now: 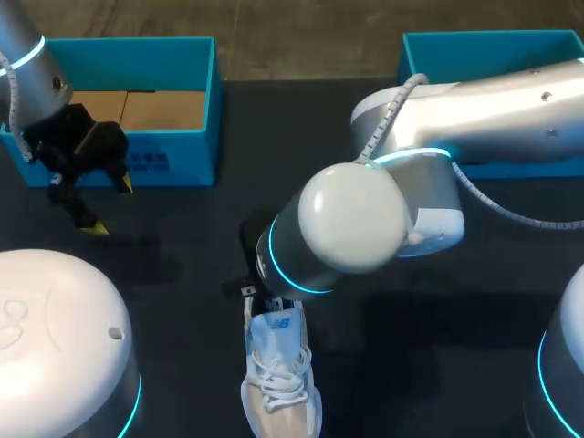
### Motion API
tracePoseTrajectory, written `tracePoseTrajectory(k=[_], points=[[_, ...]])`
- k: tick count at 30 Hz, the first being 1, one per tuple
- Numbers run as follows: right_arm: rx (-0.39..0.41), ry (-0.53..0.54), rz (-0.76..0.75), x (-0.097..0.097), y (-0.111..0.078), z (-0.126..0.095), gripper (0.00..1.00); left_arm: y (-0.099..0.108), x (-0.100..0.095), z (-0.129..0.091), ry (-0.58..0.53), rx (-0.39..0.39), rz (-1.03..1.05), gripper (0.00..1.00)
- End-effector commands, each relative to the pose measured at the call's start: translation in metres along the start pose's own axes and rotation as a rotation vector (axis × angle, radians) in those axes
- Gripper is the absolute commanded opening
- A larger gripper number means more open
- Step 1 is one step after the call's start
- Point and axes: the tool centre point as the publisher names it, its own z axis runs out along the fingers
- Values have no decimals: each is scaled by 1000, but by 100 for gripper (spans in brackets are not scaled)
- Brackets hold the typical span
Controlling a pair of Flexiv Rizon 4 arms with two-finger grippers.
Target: Take the shoe out of the shoebox, open the shoe tongue, remove and reinsert the insole, then place the shoe into the shoebox
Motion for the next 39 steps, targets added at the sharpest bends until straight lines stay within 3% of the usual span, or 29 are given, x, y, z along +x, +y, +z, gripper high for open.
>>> tracePoseTrajectory(k=[1, 20, 39], points=[[-25, -25, 44, 4, -10, 17, 0, -1, 4, 1, -10, -2, 18, 100], [-66, -253, 157, -22, -15, 24, 0, -2, 7, 1, -22, -22, 42, 100], [-72, -352, 192, -26, -20, 54, 0, -2, 7, 1, -22, -22, 42, 100]])
